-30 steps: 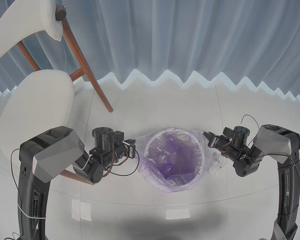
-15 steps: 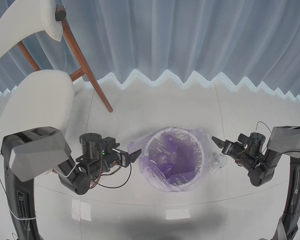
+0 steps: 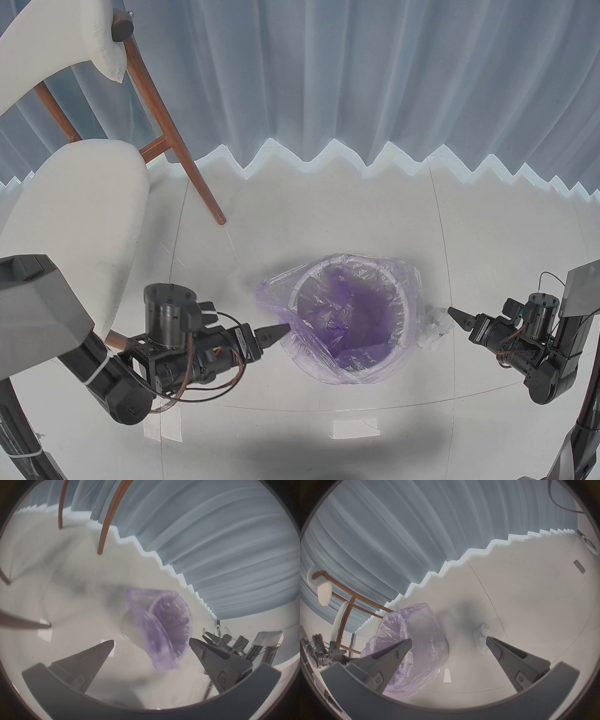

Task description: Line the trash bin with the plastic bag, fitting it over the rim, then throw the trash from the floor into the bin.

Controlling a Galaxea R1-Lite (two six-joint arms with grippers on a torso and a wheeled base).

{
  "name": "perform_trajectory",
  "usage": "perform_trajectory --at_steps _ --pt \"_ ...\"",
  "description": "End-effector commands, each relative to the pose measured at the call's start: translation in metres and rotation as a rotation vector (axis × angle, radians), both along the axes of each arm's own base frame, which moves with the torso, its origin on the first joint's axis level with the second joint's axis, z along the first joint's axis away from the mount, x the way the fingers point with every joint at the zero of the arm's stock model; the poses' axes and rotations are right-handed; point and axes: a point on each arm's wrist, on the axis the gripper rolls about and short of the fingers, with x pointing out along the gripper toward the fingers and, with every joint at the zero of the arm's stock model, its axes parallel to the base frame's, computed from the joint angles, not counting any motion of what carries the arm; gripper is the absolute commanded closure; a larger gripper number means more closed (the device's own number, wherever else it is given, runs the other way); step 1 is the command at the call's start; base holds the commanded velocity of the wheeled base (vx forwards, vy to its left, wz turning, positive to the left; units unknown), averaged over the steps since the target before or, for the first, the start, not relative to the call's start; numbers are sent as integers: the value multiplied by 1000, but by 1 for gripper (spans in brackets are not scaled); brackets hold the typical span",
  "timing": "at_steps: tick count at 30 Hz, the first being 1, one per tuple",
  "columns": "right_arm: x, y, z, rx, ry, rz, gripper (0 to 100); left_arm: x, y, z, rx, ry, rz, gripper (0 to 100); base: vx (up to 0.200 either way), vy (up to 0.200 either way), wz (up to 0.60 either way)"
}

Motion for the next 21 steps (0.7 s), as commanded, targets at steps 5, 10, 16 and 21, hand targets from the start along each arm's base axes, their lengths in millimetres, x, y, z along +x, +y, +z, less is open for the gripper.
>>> perform_trajectory --at_steps 5,10,16,21 --pt "-9 -2 4 -7 -3 -41 0 -24 -44 -32 32 143 -63 0 0 0 0" --pt "-8 -2 4 -7 -3 -38 0 -11 -54 -44 45 146 -48 0 0 0 0" --pt "-9 -2 3 -8 2 -38 0 11 -61 -41 19 99 -12 100 0 0 0" --pt "-9 -2 3 -8 3 -38 0 16 -62 -43 31 117 -4 100 0 0 0"
